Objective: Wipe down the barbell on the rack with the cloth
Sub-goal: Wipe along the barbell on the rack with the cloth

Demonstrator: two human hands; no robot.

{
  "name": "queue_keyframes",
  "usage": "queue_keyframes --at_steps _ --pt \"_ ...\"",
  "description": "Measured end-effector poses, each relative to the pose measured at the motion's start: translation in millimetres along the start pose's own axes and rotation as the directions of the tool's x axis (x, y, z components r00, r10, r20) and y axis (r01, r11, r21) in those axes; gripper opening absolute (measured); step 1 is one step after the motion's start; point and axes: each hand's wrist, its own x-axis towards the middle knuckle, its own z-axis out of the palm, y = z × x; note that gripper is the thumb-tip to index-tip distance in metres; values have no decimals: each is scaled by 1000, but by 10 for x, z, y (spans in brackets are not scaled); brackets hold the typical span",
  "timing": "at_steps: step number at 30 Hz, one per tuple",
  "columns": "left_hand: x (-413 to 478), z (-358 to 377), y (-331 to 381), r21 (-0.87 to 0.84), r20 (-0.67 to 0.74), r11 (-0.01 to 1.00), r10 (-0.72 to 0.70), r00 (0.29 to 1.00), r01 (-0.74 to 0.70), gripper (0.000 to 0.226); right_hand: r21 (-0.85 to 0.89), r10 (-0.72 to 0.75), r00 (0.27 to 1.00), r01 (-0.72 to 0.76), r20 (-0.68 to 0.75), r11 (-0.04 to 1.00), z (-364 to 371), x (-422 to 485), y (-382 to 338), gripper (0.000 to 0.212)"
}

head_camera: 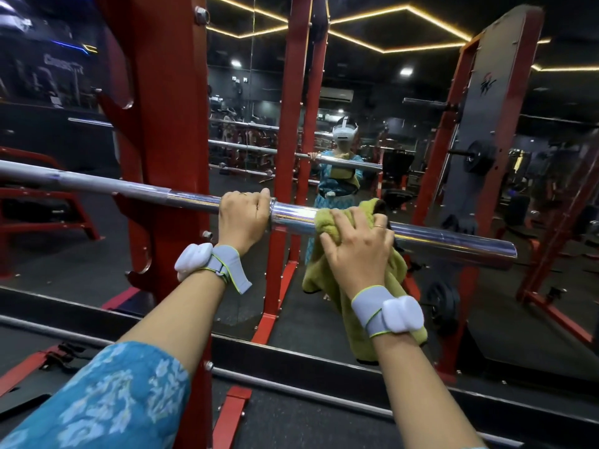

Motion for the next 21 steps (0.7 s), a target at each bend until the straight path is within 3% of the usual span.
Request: queue_keyframes --at_steps 3,5,9,13,17,19,21 --pt "3 14 0 11 0 1000 -10 1000 10 61 -13 158 983 -157 90 987 -46 130 -150 43" --pt "0 16 -10 10 10 1000 -13 1000 13 60 -14 184 968 -184 168 983 -31 229 -270 39" --pt "-11 43 -45 30 -24 1000 1 1000 0 57 -52 -14 986 23 167 998 79 237 -424 41" --pt "-12 60 -33 13 -29 1000 -11 1000 11 55 50 -179 983 176 49 983 129 136 -267 43" --pt "-11 86 -38 3 -24 1000 -25 999 25 58 44 -3 996 -1 87 999 35 248 -260 45" --pt "-4 85 -38 -6 -46 1000 -18 999 18 57 -19 103 965 -101 241 995 -18 392 -356 47" --pt "-11 80 -34 -12 -58 1000 -19 998 18 56 -50 81 938 -68 338 996 -1 496 -426 44"
